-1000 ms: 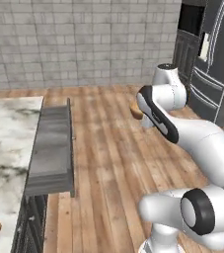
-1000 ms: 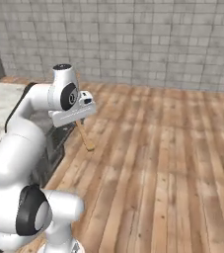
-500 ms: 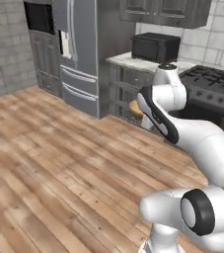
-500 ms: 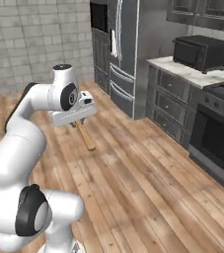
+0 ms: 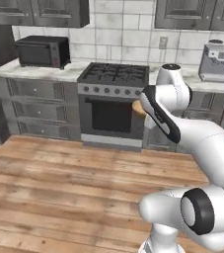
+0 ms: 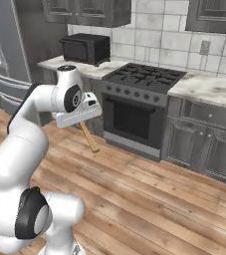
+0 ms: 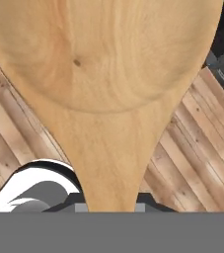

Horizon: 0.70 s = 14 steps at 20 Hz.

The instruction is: Organize the utensils by type. Pick up the wooden spoons from the counter and place them in the open cabinet. Then pick up the metallic utensils from the counter and place them in the open drawer.

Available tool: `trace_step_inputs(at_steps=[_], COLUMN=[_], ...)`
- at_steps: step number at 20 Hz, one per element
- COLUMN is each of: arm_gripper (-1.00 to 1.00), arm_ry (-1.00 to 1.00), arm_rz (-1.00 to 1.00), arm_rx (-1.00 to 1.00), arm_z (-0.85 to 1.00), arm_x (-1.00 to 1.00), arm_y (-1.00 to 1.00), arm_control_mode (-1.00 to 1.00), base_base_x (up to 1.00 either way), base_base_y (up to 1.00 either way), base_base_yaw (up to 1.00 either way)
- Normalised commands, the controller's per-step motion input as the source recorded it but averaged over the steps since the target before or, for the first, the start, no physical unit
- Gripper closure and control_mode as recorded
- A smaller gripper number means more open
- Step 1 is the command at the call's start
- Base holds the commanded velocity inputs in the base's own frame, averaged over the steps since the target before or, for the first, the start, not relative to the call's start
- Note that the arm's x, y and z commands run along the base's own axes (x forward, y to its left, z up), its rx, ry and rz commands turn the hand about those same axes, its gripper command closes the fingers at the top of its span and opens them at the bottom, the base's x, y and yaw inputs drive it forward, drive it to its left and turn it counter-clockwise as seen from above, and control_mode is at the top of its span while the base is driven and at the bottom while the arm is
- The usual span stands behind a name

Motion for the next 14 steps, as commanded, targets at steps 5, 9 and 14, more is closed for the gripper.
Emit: trace_step_inputs(at_steps=[5,9,14], arm_gripper=[1.0,1.0,1.0], arm_ry=[0.0,0.0,0.0], arm_rz=[0.0,0.0,0.0], arm_rx=[0.0,0.0,0.0], arm_z=[0.0,0.0,0.0], arm_x=[0.0,0.0,0.0], arm_y=[0.0,0.0,0.0], arm_control_mode=[1.0,1.0,1.0], base_base_x=[0.46,0.43,0.48], base_base_y=[0.38,0.4,0.36], base_base_yaw=[-0.71,-0.48,-0.38])
